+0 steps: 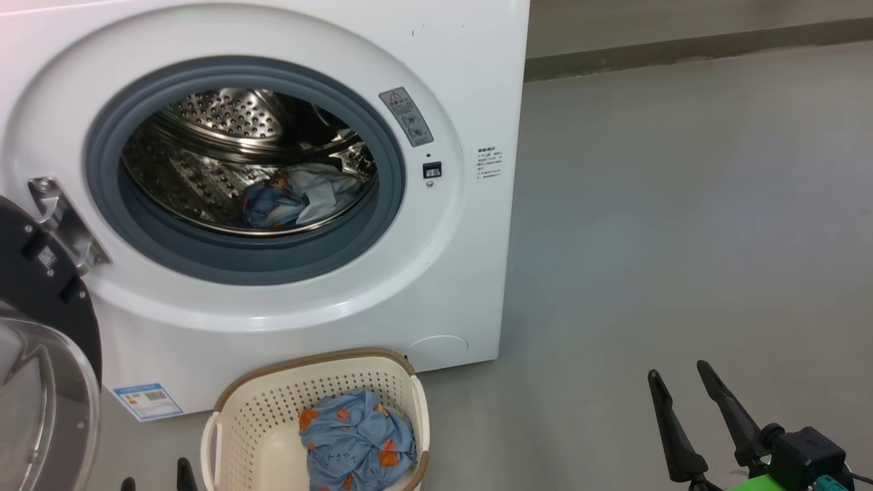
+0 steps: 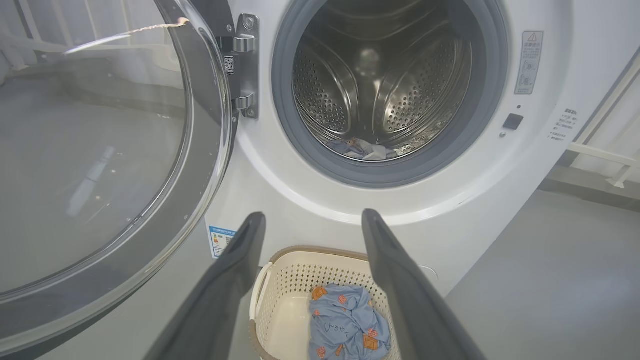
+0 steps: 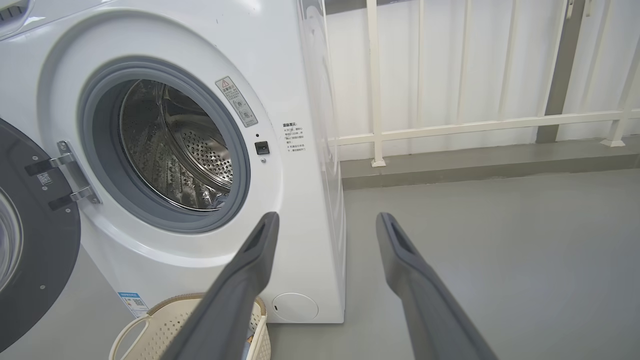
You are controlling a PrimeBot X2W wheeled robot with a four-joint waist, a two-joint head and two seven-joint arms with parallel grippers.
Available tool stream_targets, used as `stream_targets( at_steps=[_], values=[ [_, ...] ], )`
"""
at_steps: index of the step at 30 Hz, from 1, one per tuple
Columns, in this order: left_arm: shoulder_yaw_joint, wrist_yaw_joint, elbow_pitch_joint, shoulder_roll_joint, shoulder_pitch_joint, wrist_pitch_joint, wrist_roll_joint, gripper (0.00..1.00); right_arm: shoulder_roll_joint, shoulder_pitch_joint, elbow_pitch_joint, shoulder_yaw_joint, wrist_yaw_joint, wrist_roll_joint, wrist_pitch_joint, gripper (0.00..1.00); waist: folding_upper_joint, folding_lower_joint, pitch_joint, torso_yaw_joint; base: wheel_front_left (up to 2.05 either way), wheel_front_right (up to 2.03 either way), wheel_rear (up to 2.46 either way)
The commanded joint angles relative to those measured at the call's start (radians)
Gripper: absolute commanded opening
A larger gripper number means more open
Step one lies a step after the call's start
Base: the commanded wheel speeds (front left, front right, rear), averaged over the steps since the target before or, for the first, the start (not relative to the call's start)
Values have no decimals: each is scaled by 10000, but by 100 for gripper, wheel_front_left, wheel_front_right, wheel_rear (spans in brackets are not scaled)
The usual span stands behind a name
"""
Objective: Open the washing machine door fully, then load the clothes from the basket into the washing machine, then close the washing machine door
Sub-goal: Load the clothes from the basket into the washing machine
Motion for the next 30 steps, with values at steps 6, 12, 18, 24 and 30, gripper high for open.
stream_targets(
  at_steps=[6, 12, 18, 24, 30],
  values=[
    [210, 165, -410, 222, -289, 181, 58, 100, -53, -325, -318, 318, 16, -65, -48, 100, 0, 0, 330, -201, 0, 0, 0],
    [-15, 114, -242, 282, -423, 640, 18, 100, 35, -470, -328, 366, 16, -46, -48, 100, 0, 0, 666, -467, 0, 0, 0],
    [-266, -32, -188, 465, -830, 1055, 74, 100, 156, -665, -391, 385, 16, -10, -48, 100, 0, 0, 1292, -722, 0, 0, 0],
    [-377, -260, 21, 584, -1655, 1428, -135, 100, 321, -1129, -476, 374, 16, 38, -48, 100, 0, 0, 2303, -1076, 0, 0, 0],
    [-578, -544, 1048, 847, -2840, 1694, -104, 100, 437, -1679, -512, 400, 16, 82, -48, 100, 0, 0, 3313, -1399, 0, 0, 0]
  ],
)
